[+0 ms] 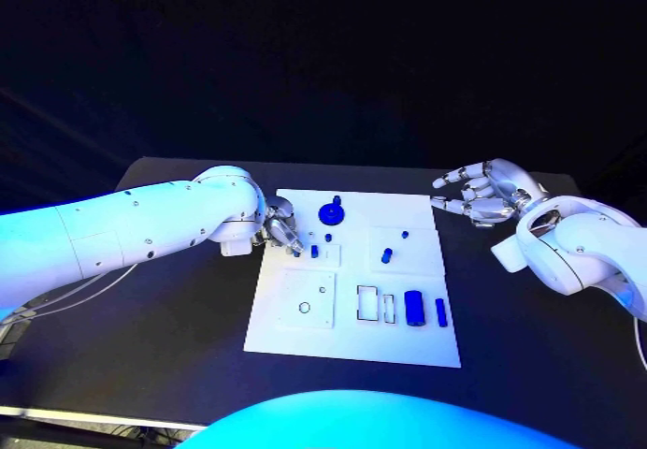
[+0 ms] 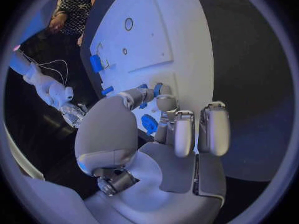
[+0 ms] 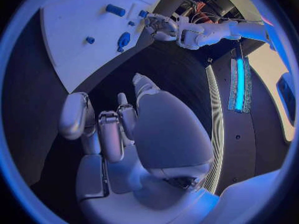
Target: Assemble the parts on the task board
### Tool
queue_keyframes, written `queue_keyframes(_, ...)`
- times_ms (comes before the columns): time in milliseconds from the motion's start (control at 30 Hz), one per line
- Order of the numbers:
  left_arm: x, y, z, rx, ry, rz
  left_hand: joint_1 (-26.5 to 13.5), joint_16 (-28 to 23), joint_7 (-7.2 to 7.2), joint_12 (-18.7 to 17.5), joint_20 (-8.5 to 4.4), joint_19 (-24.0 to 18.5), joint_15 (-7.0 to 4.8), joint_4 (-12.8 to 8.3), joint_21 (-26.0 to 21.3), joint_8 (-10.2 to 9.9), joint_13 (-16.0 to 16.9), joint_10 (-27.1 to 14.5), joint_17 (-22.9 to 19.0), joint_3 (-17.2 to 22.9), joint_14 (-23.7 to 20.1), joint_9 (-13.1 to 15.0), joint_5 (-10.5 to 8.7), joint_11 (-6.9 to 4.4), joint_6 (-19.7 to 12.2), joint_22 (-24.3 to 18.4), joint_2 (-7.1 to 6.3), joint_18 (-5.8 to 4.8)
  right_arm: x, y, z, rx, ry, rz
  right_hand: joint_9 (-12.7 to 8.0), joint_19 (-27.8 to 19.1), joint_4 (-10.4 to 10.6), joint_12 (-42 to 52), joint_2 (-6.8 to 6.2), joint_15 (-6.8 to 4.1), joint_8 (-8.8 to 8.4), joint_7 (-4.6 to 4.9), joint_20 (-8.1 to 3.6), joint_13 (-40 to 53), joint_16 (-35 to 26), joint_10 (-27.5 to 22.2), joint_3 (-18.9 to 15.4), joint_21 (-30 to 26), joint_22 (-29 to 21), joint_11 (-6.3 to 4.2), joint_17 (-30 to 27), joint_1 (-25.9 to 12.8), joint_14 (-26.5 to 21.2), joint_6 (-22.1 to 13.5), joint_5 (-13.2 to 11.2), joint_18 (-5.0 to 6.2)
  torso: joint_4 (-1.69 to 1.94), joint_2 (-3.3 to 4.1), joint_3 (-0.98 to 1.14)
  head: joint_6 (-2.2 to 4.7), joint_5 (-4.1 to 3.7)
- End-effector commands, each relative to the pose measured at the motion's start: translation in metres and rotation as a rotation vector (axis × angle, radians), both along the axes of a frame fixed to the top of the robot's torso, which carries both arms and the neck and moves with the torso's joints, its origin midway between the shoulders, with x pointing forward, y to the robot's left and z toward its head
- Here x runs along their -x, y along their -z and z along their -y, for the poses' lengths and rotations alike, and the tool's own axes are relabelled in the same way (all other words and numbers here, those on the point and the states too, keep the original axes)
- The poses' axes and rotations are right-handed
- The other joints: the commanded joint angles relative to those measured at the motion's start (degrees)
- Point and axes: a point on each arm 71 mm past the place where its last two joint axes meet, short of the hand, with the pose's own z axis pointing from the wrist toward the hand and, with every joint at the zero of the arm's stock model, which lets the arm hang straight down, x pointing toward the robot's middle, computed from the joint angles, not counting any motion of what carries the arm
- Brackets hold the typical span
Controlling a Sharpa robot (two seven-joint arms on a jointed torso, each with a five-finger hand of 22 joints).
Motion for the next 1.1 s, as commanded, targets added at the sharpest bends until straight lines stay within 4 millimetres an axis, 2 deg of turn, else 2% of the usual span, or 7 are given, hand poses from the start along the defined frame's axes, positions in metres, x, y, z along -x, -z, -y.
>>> queue_keyframes(33, 0.004, 0.004, 0.007, 0.0, 0.039, -0.031, -0.58, 0.38, -0.59, 0.25, -0.13, 0.15, -0.42, -10.65, 0.18, -0.25, 0.05, 0.47, 15.1, 10.3, 6.17, -0.01, 0.3, 0.09, 1.02, 2.33, 0.22, -0.46, 0.001, 0.0, -0.001, 0.004, -0.013, 0.01, -0.09, -0.09, -0.05, -0.13, -0.17, -0.4, 0.26, 0.02, -0.07, 0.5, -0.21, -0.36, 0.3, -0.32, -0.03, -0.16, 7.95, -0.37, 4.14, -0.38, 0.37, 0.47, -0.01, 0.01, -0.02, -0.06, -0.07)
queue_keyframes(233, 0.003, 0.005, 0.007, -0.003, 0.036, -0.027, -1.42, 0.38, -0.83, 0.32, -0.13, 0.07, -0.44, -9.97, 0.07, 0.0, 0.23, 0.91, 15.1, 8.45, 6.17, 0.23, 0.09, -0.03, 1.24, 2.27, 0.36, -0.45, 0.001, 0.0, -0.001, 0.004, -0.012, 0.011, -0.09, -0.09, -0.05, -0.13, -0.17, -0.4, 0.26, 0.02, -0.07, 0.5, -0.21, -0.36, 0.3, -0.32, -0.03, -0.16, 7.95, -0.37, 4.14, -0.38, 0.37, 0.47, 0.06, -0.04, -0.04, -0.11, -0.13)
queue_keyframes(367, 0.002, 0.004, 0.005, -0.007, 0.027, -0.01, -2.8, 0.38, -1.31, 0.13, -0.22, -0.09, -0.61, -8.06, -0.19, 0.08, 0.17, 1.15, 15.1, 4.58, 6.17, 0.48, -0.53, -0.27, 0.93, 2.05, 0.52, -0.41, 0.001, -0.001, -0.001, 0.003, -0.012, 0.012, -0.21, -0.03, -0.03, -0.13, -0.42, -0.43, 0.49, 0.0, -0.1, 0.44, -0.27, -0.37, 0.66, -0.43, -0.04, -0.18, 7.87, -0.51, 4.13, -0.48, 0.44, 0.47, 0.1, -0.01, -0.03, 0.02, -0.11)
queue_keyframes(467, 0.001, 0.003, 0.002, -0.012, 0.017, 0.008, -5.14, 0.38, -1.79, 0.1, -0.43, -0.24, -0.87, -3.53, -0.59, -0.39, 0.29, 0.86, 15.1, -2.9, 6.17, 0.03, -1.0, -0.55, 1.51, 1.66, 0.54, -0.35, 0.001, -0.001, -0.001, 0.003, -0.011, 0.013, -0.21, -0.03, -0.03, -0.13, -0.42, -0.43, 0.49, 0.0, -0.1, 0.44, -0.27, -0.37, 0.66, -0.43, -0.04, -0.18, 7.87, -0.51, 4.13, -0.48, 0.44, 0.47, 0.05, -0.01, -0.04, -0.03, -0.08)
queue_keyframes(733, 0.0, 0.001, -0.004, -0.016, -0.001, 0.032, -5.46, 0.38, -1.58, -0.06, -0.49, -0.28, -0.82, 2.28, -0.95, -1.25, 0.33, 0.38, 15.1, -12.06, 6.17, -0.74, -2.18, -0.45, 2.15, 1.38, 0.26, -0.29, 0.001, -0.001, 0.0, 0.003, -0.01, 0.014, -0.22, -0.07, -0.02, -0.16, -0.45, -0.43, 0.5, 0.01, -0.1, 0.39, -0.28, -0.41, 0.68, -0.55, -0.1, -0.17, 7.85, -0.55, 4.13, -0.51, 0.44, 0.49, 0.03, 0.02, -0.07, 0.14, -0.15)
queue_keyframes(933, 0.0, 0.0, -0.006, -0.014, -0.008, 0.044, -3.9, 0.38, -1.57, 0.11, -0.46, -0.2, -0.78, 5.3, -1.02, -1.49, 0.7, 0.41, 15.1, -15.14, 6.17, -0.98, -6.16, -0.42, 2.42, 1.45, 0.21, -0.3, 0.001, -0.001, 0.0, 0.002, -0.01, 0.015, -0.22, -0.07, -0.02, -0.16, -0.45, -0.43, 0.5, 0.01, -0.1, 0.39, -0.28, -0.41, 0.68, -0.55, -0.1, -0.17, 7.85, -0.55, 4.13, -0.51, 0.44, 0.49, 0.04, 0.04, -0.11, 0.27, -0.15)
queue_keyframes(1100, -0.001, -0.004, -0.006, -0.002, -0.017, 0.062, -3.72, 0.38, -1.57, 0.12, -0.46, -0.17, -0.78, 5.74, -1.01, -1.46, 0.71, 0.41, 15.1, -15.5, 6.17, -0.98, -6.52, -0.42, 2.48, 1.49, 0.2, -0.31, 0.001, 0.0, 0.0, 0.002, -0.01, 0.015, -0.22, -0.07, -0.02, -0.16, -0.45, -0.43, 0.5, 0.01, -0.1, 0.39, -0.28, -0.41, 0.68, -0.55, -0.1, -0.17, 7.85, -0.55, 4.13, -0.51, 0.44, 0.49, 0.0, 0.05, -0.11, 0.23, -0.17)
